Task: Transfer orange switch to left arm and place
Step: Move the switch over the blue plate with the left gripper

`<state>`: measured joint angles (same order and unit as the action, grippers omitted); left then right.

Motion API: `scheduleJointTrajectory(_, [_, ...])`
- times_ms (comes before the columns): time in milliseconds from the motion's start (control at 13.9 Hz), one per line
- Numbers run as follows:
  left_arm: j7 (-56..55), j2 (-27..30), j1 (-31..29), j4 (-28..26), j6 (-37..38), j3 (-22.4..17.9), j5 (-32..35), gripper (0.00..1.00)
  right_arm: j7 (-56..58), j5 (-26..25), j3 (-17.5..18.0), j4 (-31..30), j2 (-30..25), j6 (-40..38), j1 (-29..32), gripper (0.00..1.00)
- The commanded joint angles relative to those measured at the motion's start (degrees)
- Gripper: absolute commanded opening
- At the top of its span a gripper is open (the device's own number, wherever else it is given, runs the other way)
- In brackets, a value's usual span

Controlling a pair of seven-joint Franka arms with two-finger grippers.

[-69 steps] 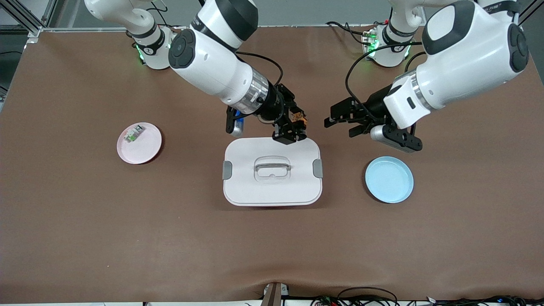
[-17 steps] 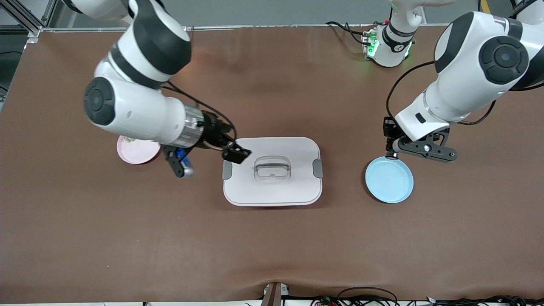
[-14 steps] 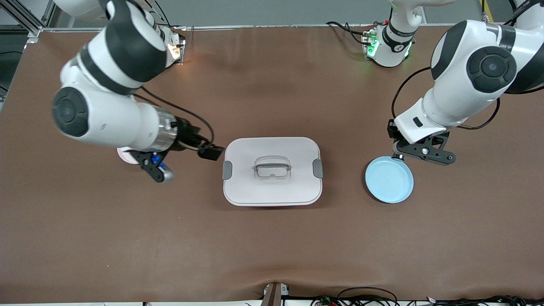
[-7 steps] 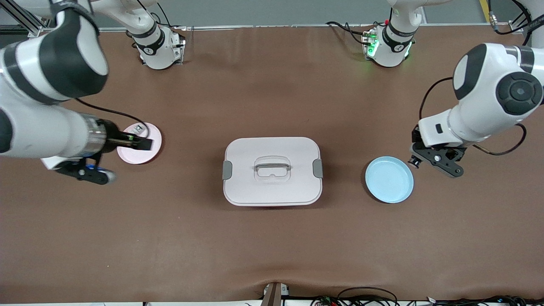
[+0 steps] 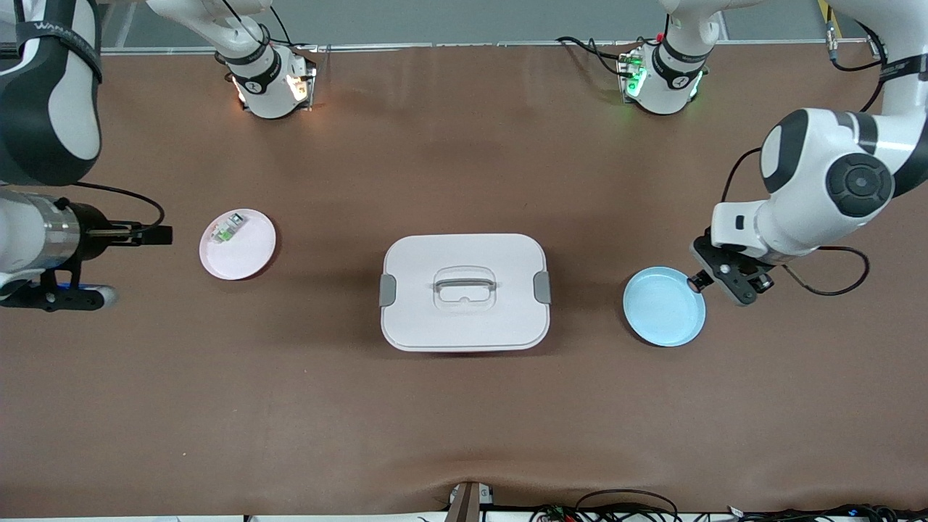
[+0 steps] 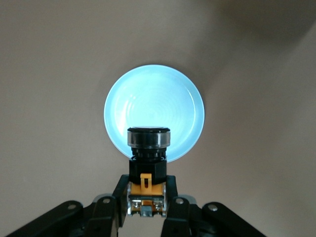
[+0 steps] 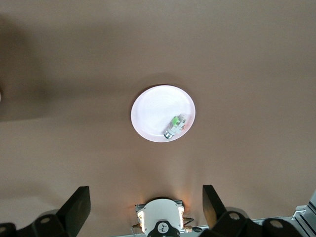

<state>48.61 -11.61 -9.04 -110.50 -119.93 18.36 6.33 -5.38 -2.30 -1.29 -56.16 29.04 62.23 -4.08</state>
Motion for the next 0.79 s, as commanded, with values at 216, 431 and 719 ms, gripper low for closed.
scheduleJointTrajectory(216, [13.67, -4.28, -0.18, -6.74, -12.16, 0.45, -0.18, 0.0, 0.1, -0.86, 1.02, -0.62, -1.09, -3.7, 3.64, 1.0])
scheduleJointTrajectory(431, [20.97, -7.97, -0.18, -6.66, -15.23, 0.36, 0.08, 0.0, -0.42, -1.3, 0.85, -0.62, -3.46, -3.7, 3.64, 1.0])
scheduleJointTrajectory(719, [28.72, -12.11, -1.24, -6.3, -19.54, -0.16, 0.96, 0.0, -1.22, -0.17, 1.2, -0.62, -6.28, -3.43, 3.73, 1.0])
